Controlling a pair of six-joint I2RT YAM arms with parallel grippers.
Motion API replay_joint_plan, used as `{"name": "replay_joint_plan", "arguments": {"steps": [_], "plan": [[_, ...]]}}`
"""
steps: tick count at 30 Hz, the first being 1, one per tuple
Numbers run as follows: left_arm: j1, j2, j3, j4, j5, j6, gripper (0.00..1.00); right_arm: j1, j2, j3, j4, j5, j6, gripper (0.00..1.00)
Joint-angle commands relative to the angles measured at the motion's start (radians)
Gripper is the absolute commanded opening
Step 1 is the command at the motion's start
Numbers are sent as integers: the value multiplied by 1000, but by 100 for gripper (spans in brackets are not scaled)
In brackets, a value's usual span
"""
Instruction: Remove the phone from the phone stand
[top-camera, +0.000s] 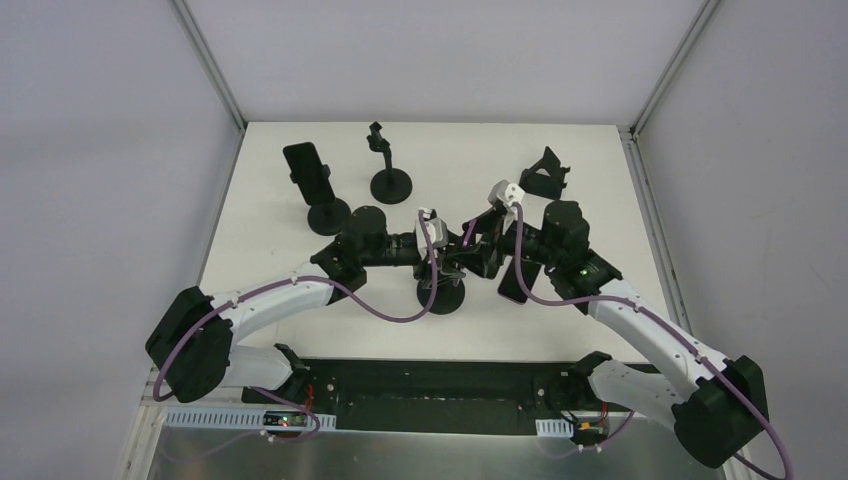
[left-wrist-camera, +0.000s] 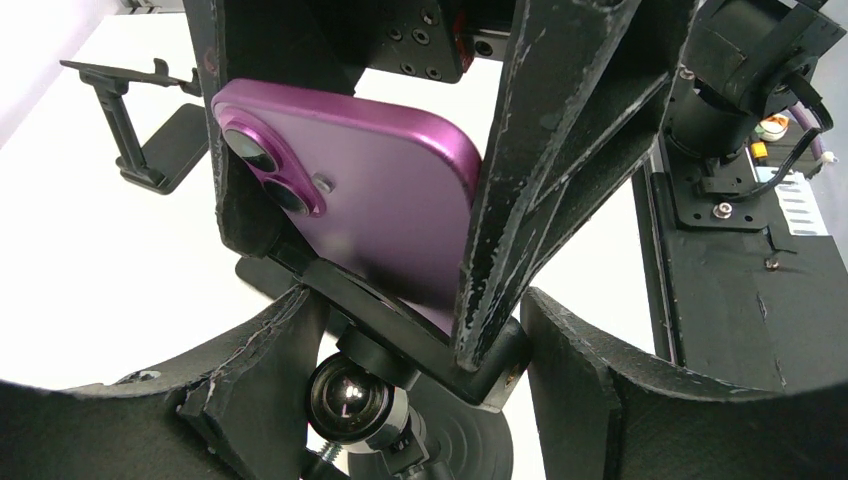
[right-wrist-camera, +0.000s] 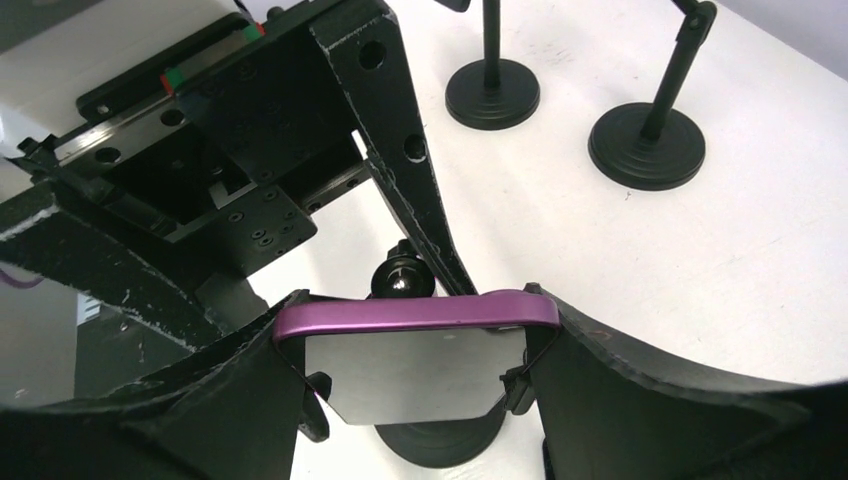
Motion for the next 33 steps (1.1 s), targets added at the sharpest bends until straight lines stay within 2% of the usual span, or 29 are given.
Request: {"name": "replay_joint_plan", "arguments": {"steps": [1, 12, 18, 26, 33], "plan": [[0, -21, 13, -103, 186, -49, 0, -115, 30, 43, -124, 161, -225, 0], [1, -12, 29, -119, 169, -45, 0, -117, 26, 65, -185, -57, -243, 0], [6, 6, 38, -127, 103, -62, 0, -115, -13, 103, -246, -221, -227, 0], [27, 50, 82, -128, 29, -77, 0, -106, -69, 169, -429, -410, -253, 0], [35, 74, 107, -131, 24, -80, 0, -103, -96, 221, -564, -486, -313, 0]]}}
